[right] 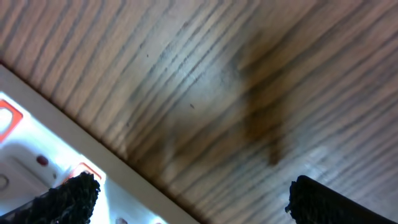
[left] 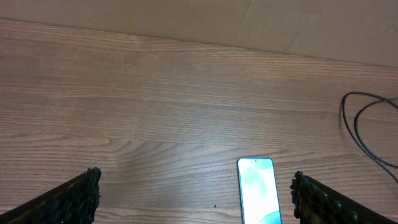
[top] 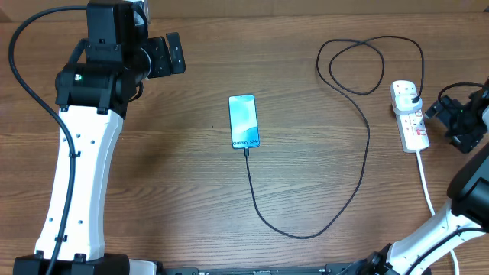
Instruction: Plug charger to phone and switch on socket
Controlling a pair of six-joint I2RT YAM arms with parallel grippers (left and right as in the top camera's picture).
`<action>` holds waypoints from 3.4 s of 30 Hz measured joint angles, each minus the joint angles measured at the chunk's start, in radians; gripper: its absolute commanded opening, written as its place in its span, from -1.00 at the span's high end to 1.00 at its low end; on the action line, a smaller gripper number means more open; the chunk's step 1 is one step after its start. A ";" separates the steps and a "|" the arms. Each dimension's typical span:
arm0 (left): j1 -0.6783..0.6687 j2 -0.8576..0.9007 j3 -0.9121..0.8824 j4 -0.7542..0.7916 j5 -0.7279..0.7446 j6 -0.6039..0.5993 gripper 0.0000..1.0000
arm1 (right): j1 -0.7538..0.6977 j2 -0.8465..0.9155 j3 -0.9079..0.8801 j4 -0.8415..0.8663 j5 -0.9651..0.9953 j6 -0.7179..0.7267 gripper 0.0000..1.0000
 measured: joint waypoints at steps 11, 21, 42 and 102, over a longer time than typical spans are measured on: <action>0.000 0.000 0.000 0.000 0.000 0.000 -0.99 | 0.047 0.000 0.000 0.001 0.018 0.029 -1.00; 0.000 0.000 0.000 0.000 0.000 0.000 -0.99 | 0.059 0.000 0.000 -0.012 0.069 0.061 -1.00; 0.000 0.000 0.000 0.000 0.000 0.000 -0.99 | 0.027 0.000 0.019 -0.041 0.020 0.041 -1.00; 0.000 0.000 0.000 0.000 0.000 0.000 -0.99 | 0.027 0.005 -0.016 0.013 -0.011 0.016 -1.00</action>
